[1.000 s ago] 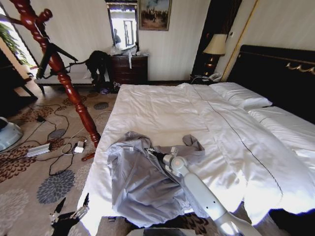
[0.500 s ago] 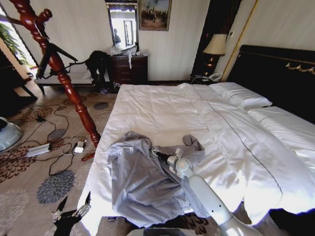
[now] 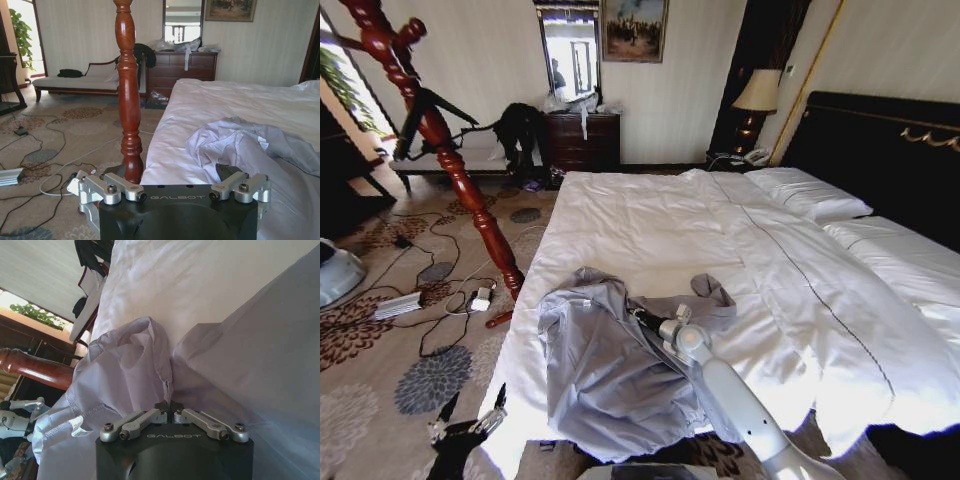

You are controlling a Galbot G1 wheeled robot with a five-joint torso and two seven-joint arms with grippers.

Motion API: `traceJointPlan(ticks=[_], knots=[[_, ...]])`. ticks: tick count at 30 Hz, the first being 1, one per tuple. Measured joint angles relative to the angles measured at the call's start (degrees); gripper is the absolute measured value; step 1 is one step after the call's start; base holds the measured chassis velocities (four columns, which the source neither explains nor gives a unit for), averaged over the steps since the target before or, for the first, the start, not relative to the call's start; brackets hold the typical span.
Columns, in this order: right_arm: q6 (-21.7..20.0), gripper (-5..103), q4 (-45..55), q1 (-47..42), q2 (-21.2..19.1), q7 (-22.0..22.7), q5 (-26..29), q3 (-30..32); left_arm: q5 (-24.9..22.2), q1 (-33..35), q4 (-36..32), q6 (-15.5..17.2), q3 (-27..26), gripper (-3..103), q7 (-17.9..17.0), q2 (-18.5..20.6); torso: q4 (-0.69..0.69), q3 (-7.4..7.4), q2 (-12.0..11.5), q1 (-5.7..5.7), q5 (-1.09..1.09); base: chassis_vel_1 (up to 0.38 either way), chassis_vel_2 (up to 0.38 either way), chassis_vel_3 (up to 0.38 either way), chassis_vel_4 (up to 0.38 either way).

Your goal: Pick up the clothes from the bed and hang them on the clothes hanger.

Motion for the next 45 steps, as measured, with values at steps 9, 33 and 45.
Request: traceJointPlan(ticks=[9, 33, 45], knots=[[0.4, 0, 1.3, 0.0, -0.8, -0.5, -0.6, -0.5, -0.3, 0.1, 0.1, 0.0, -0.4, 100, -0.1, 0.1, 0.0, 0.0, 0.0, 0.0, 0.0, 0.0, 0.0, 0.0, 0.0], [4.9, 0, 24.4, 4.4, -17.0, 4.7, -14.2, 3.1, -4.2, -3.2, -3.5, 1.8, -2.2, 100, -1.3, 6.8, -0.01, 0.0, 0.0, -0.01, 0.0, 0.0, 0.0, 0.0, 0.0], [4.1, 0, 28.1, 16.7, -22.2, 9.8, -7.8, 3.1, -10.6, -4.5, -5.3, 3.3, -9.3, 100, -2.2, 12.2, -0.01, 0.01, 0.0, 0.0, 0.0, 0.0, 0.0, 0.0, 0.0]])
